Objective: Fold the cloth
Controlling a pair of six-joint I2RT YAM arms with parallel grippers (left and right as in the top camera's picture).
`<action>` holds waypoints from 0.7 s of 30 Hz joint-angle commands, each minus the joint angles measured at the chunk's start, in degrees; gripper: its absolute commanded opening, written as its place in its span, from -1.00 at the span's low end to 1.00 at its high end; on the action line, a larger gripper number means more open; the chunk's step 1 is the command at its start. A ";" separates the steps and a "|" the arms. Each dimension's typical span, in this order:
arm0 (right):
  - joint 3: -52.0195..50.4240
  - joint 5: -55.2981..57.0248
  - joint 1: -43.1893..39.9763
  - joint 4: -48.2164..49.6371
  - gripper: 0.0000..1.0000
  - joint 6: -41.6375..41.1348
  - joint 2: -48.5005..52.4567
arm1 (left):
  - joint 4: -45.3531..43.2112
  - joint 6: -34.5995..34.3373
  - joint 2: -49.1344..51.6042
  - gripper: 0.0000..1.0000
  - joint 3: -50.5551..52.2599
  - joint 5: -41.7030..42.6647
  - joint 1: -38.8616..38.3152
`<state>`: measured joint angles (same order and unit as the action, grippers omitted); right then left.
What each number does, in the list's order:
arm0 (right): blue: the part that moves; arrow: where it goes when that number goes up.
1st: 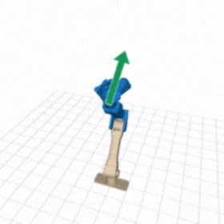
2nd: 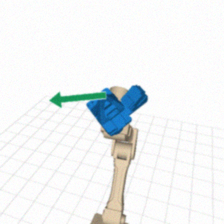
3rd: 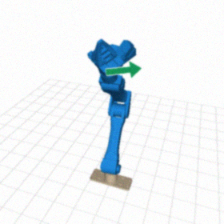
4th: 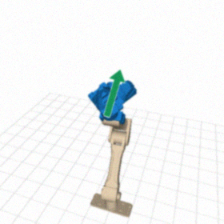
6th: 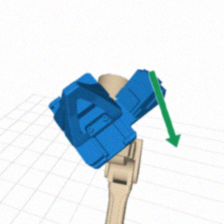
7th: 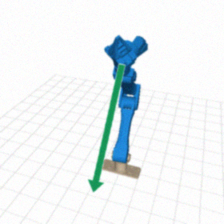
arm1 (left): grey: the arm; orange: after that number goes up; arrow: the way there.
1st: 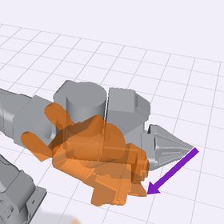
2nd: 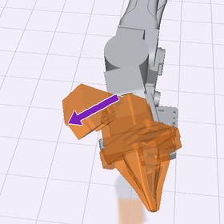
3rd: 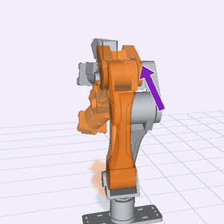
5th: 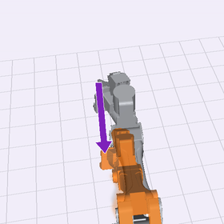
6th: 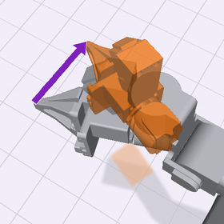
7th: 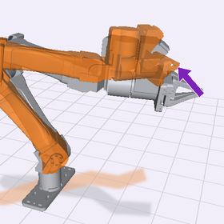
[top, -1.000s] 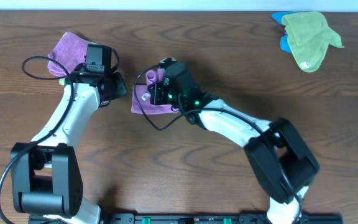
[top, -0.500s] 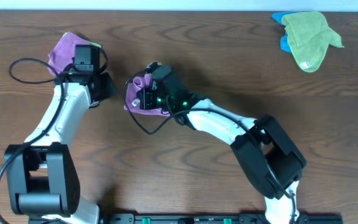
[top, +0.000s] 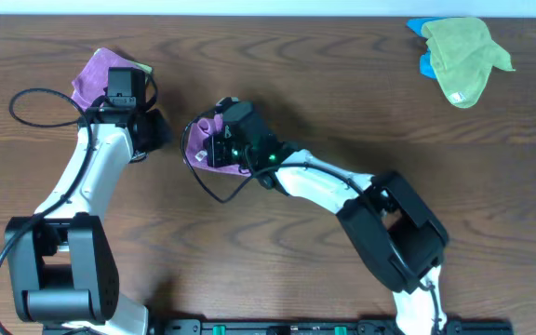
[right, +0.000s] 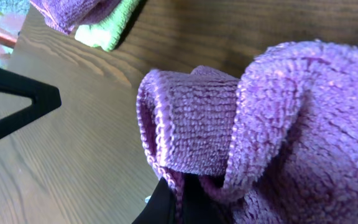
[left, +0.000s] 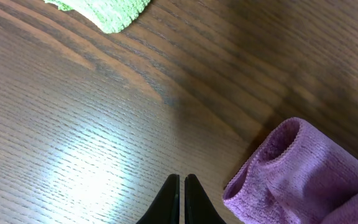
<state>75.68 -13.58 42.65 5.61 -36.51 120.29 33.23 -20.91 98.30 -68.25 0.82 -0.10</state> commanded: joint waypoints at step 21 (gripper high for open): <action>7.19 -2.93 2.16 -2.45 -0.97 3.43 5.86 | 0.42 0.76 -1.73 -0.88 -1.05 -1.25 0.20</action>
<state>81.08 -15.49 43.24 3.57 -34.89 125.05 33.41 -20.91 97.82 -68.25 0.82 -0.10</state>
